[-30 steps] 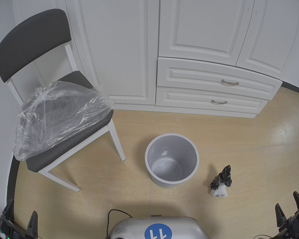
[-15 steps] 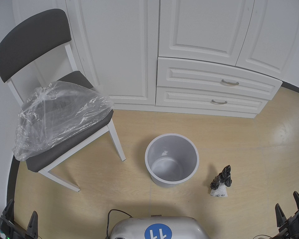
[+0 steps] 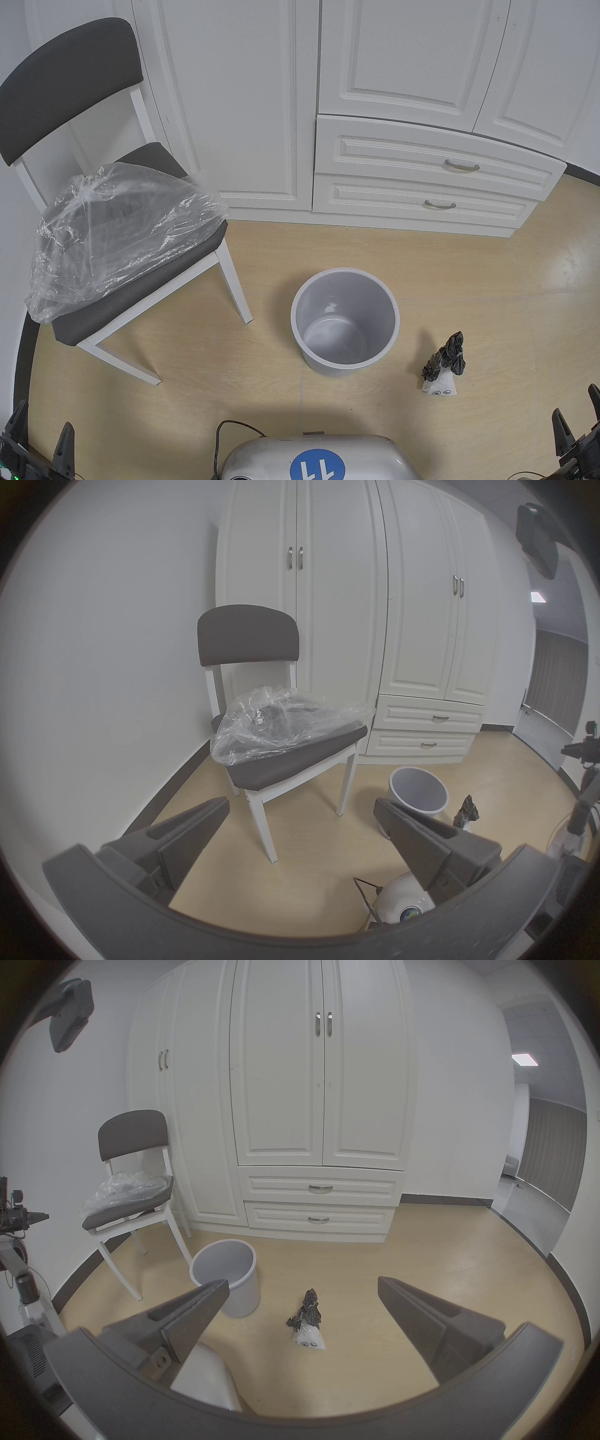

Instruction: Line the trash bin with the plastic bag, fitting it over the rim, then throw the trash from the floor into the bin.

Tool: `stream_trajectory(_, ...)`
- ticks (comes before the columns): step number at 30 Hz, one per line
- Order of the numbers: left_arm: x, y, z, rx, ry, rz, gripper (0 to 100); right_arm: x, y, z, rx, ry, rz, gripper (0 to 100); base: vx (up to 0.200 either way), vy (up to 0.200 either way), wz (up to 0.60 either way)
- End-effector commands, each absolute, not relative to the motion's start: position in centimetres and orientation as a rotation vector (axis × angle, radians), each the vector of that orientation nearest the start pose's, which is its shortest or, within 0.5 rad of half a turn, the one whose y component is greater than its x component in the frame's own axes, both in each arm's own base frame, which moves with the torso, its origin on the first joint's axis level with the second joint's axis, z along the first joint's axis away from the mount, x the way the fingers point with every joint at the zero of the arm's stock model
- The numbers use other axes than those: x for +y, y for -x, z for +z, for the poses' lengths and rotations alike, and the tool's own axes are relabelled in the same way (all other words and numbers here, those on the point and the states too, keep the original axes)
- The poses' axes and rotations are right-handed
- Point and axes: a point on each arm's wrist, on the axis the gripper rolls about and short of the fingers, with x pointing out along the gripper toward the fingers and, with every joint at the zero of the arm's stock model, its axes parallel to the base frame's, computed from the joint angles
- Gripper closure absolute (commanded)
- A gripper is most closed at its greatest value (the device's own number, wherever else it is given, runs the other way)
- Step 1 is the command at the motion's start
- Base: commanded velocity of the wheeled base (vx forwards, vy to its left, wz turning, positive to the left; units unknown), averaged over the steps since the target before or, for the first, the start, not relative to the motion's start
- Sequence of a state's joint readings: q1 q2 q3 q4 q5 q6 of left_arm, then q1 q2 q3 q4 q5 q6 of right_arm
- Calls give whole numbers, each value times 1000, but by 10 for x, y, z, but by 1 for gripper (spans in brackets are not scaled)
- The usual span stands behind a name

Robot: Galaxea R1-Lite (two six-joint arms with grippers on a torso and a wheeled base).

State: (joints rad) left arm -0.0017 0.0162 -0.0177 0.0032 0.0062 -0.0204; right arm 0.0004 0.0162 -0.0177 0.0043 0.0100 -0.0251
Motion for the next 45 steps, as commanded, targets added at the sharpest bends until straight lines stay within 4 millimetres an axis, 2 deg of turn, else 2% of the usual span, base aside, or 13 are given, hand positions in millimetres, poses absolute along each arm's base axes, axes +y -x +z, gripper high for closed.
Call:
stream_trajectory(1,0,23,75,3,3,-2,0,0,23,75,4,26,12,0,0,0,0)
stream_trajectory(8,-1,23,75,3,-29,-23,0,1,23,76,1,49,20,0,0,0,0)
stream_trajectory(15,0,23,76,2,18,-14,0,0,23,76,1,6,21,0,0,0,0)
stream_trajectory(22,-1,23,76,-5,-40,-24,0,1,23,76,-1,60,29,0,0,0,0)
stream_trajectory(39,-1,23,76,-6,-18,-29,0,0,23,75,1,8,23,0,0,0,0)
stream_trajectory(42,-2,31,110,-233,-17,-106,0,1,23,76,-2,52,32,0,0,0,0)
stream_trajectory(45,-5,39,127,-304,-46,-213,0,1,23,76,-4,58,35,0,0,0,0)
